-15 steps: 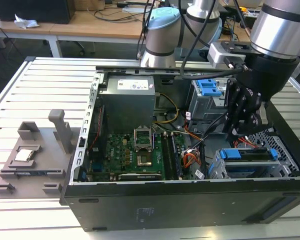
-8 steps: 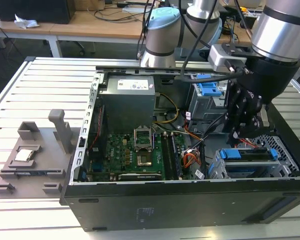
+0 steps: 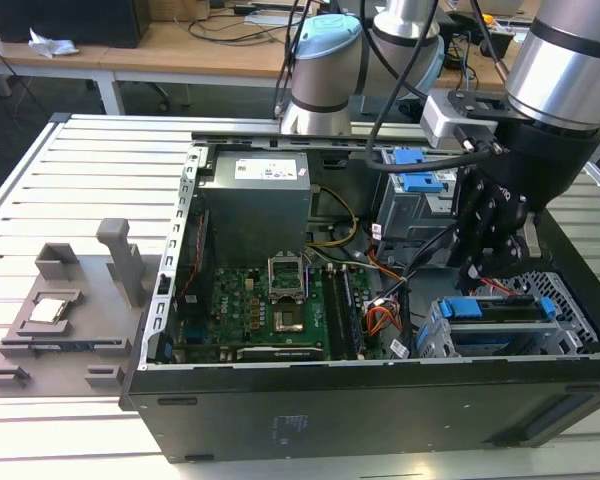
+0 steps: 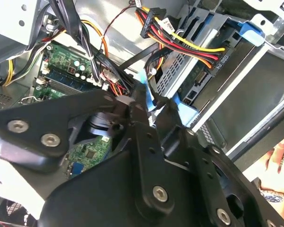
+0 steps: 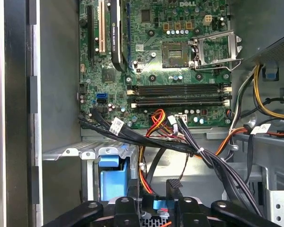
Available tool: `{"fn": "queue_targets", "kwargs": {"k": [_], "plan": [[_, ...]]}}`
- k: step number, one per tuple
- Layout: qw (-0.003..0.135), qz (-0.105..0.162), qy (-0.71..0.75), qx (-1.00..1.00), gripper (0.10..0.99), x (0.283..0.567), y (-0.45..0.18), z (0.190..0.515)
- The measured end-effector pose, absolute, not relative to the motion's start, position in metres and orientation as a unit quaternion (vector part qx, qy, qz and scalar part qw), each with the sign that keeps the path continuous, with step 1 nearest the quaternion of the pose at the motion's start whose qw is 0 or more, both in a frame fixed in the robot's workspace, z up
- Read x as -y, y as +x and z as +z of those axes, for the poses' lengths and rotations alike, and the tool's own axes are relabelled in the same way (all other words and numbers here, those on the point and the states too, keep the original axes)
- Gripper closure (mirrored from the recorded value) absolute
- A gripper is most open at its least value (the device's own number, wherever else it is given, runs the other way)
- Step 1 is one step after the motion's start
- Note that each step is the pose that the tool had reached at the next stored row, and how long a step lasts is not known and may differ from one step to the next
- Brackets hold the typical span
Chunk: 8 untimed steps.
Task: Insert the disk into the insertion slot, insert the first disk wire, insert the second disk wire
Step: 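Insert the second disk wire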
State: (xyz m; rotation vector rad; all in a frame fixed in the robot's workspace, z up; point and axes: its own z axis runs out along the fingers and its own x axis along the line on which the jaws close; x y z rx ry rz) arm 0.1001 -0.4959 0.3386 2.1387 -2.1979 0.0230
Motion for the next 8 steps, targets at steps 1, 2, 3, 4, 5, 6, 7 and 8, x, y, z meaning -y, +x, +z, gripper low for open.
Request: {"fn": "queue_targets", "kwargs": {"k": [1, 2, 3, 4, 5, 6, 7, 8], "plan": [[0.037, 0.008, 0.697, 0.716, 0.792, 0.4959, 0.1001, 0.3386], [0.037, 0.008, 0.697, 0.716, 0.847, 0.4959, 0.1001, 0.3386], [0.037, 0.008, 0.697, 0.716, 0.847, 0.4959, 0.1001, 0.3386], [0.037, 0.008, 0.697, 0.716, 0.847, 0.4959, 0.1001, 0.3386], [0.037, 0.008, 0.697, 0.716, 0.847, 0.4959, 0.1001, 0.3386], [0.037, 0.008, 0.697, 0.716, 0.847, 0.4959, 0.1001, 0.3386], [0.037, 0.008, 0.697, 0.716, 0.847, 0.4959, 0.1001, 0.3386], [0.037, 0.008, 0.697, 0.716, 0.847, 0.4959, 0.1001, 0.3385]]}}
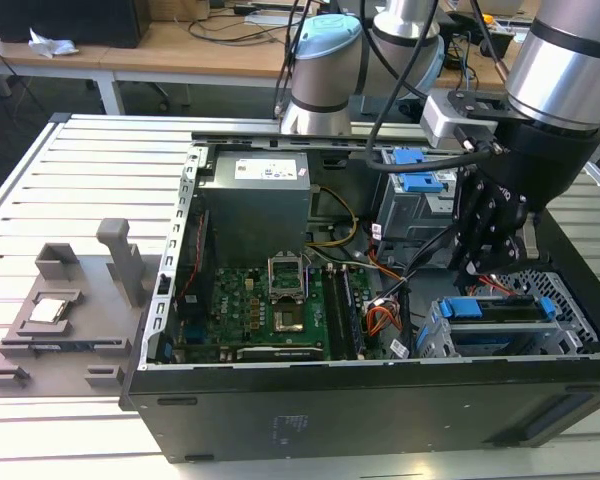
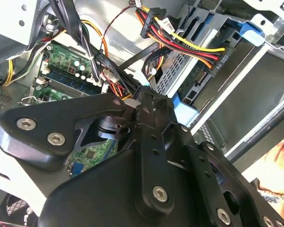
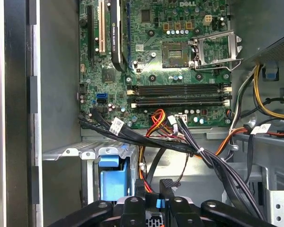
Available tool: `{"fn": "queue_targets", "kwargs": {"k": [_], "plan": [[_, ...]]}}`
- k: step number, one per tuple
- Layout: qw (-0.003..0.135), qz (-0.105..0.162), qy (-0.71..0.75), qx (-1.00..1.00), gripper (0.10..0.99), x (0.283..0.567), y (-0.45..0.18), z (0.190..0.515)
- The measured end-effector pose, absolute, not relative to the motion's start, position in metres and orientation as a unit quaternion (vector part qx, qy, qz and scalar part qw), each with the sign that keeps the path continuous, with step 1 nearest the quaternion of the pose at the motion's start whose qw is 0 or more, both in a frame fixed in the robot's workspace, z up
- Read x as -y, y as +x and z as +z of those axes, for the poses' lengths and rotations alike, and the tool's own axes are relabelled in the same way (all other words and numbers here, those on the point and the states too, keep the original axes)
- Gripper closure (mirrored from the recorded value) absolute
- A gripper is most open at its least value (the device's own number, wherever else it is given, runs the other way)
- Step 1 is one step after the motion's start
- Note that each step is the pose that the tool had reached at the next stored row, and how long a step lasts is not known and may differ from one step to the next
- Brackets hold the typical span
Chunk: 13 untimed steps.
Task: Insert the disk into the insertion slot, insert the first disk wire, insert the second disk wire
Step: 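Insert the second disk wire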
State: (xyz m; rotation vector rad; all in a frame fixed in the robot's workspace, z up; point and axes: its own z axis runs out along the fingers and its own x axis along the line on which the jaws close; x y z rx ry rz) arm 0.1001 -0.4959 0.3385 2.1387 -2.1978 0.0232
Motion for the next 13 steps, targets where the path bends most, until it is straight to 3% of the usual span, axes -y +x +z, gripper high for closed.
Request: {"fn": "queue_targets", "kwargs": {"k": [5, 13], "plan": [[0.038, 0.008, 0.697, 0.716, 0.847, 0.500, 0.100, 0.344], [0.042, 0.003, 0.697, 0.716, 0.847, 0.530, 0.117, 0.342]]}}
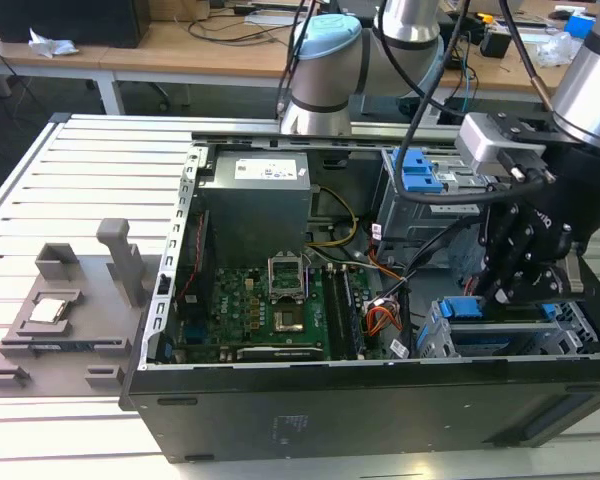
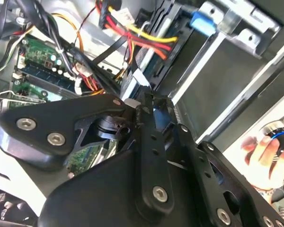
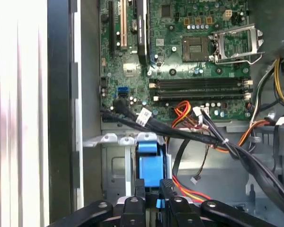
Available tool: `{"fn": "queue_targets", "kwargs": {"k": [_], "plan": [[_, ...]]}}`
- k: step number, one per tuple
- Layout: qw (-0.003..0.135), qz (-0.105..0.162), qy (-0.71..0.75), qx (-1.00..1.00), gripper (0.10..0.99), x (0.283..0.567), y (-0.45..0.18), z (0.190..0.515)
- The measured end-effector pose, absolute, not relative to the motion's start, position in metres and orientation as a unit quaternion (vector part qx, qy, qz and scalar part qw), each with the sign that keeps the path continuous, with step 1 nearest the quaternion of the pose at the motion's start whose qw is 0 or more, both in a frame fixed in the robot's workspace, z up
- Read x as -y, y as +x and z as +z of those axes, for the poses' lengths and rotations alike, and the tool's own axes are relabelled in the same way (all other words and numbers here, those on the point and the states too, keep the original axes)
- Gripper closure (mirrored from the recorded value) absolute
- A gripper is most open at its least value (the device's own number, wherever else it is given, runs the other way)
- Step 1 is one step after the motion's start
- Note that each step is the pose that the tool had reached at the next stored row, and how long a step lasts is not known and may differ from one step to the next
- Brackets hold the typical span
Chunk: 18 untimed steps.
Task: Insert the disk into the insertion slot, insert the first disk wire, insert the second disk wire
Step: 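Insert the second disk wire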
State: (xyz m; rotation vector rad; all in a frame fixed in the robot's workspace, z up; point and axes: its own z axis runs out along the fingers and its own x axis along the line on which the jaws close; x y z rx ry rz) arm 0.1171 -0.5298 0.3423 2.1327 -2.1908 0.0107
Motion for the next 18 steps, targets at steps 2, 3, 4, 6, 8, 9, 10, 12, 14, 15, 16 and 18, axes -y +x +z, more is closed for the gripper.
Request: {"fn": "queue_targets", "kwargs": {"k": [2, 3, 4, 6, 8, 9, 10, 12, 14, 15, 16, 18], "plan": [[0.043, 0.003, 0.697, 0.716, 0.847, 0.5305, 0.1194, 0.3409], [0.043, 0.003, 0.697, 0.716, 0.847, 0.5306, 0.1195, 0.3407], [0.043, 0.003, 0.697, 0.716, 0.847, 0.5306, 0.1195, 0.3408], [0.043, 0.003, 0.697, 0.716, 0.847, 0.5306, 0.1195, 0.3407], [0.044, 0.004, 0.697, 0.716, 0.776, 0.5307, 0.1195, 0.3406], [0.044, 0.004, 0.697, 0.716, 0.710, 0.5307, 0.1195, 0.3407], [0.044, 0.004, 0.697, 0.716, 0.710, 0.5307, 0.1195, 0.3407], [0.044, 0.004, 0.697, 0.716, 0.710, 0.5306, 0.1195, 0.3407], [0.052, 0.012, 0.696, 0.716, 0.710, 0.5281, 0.1196, 0.3408], [0.058, 0.018, 0.696, 0.716, 0.710, 0.5263, 0.1196, 0.3407], [0.060, 0.021, 0.696, 0.716, 0.710, 0.5261, 0.1195, 0.3406], [0.063, 0.024, 0.695, 0.715, 0.710, 0.5261, 0.1195, 0.3401]]}}
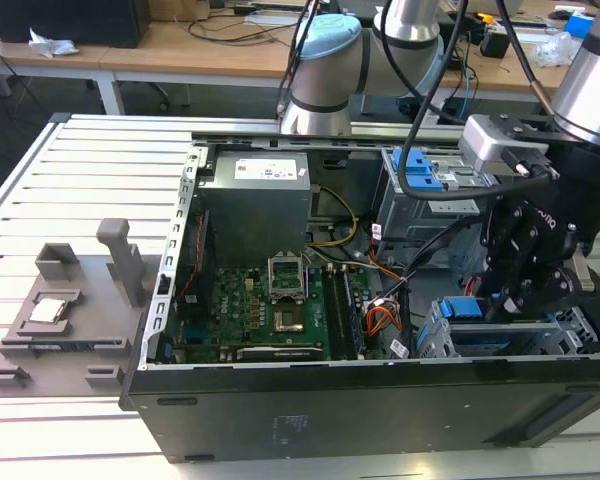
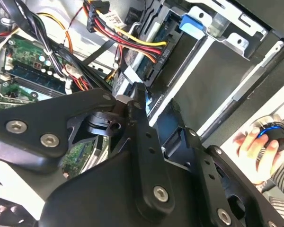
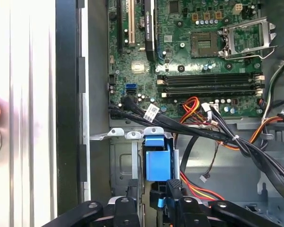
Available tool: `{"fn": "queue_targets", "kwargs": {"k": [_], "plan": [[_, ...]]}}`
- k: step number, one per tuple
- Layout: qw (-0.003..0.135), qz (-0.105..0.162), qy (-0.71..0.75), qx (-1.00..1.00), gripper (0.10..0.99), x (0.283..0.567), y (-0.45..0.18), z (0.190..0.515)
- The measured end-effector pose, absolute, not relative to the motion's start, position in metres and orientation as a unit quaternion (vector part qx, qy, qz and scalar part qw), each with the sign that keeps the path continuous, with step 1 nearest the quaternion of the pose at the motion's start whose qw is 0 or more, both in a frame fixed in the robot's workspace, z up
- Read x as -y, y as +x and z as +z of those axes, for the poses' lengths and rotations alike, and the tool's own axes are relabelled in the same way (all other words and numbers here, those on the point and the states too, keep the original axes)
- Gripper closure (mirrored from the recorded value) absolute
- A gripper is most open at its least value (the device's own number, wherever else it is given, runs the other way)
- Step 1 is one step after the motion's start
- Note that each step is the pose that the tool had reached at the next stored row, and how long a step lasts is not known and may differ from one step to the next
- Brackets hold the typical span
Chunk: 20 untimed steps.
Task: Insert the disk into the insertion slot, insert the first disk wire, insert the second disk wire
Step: 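Insert the second disk wire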
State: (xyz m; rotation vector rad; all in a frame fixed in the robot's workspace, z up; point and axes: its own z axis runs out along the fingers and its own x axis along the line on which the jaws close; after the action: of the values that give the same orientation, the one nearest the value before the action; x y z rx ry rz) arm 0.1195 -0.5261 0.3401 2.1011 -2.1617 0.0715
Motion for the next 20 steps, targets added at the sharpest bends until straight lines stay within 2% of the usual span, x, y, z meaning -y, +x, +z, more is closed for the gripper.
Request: {"fn": "queue_targets", "kwargs": {"k": [11, 16, 17, 19, 20], "plan": [[0.082, 0.043, 0.693, 0.715, 0.710, 0.5266, 0.1195, 0.3357], [0.082, 0.043, 0.693, 0.715, 0.710, 0.5266, 0.1195, 0.3357], [0.082, 0.043, 0.693, 0.715, 0.722, 0.5265, 0.1195, 0.3356], [0.082, 0.043, 0.693, 0.715, 0.831, 0.5266, 0.1195, 0.3358], [0.082, 0.043, 0.693, 0.715, 0.831, 0.5266, 0.1195, 0.3358]]}}
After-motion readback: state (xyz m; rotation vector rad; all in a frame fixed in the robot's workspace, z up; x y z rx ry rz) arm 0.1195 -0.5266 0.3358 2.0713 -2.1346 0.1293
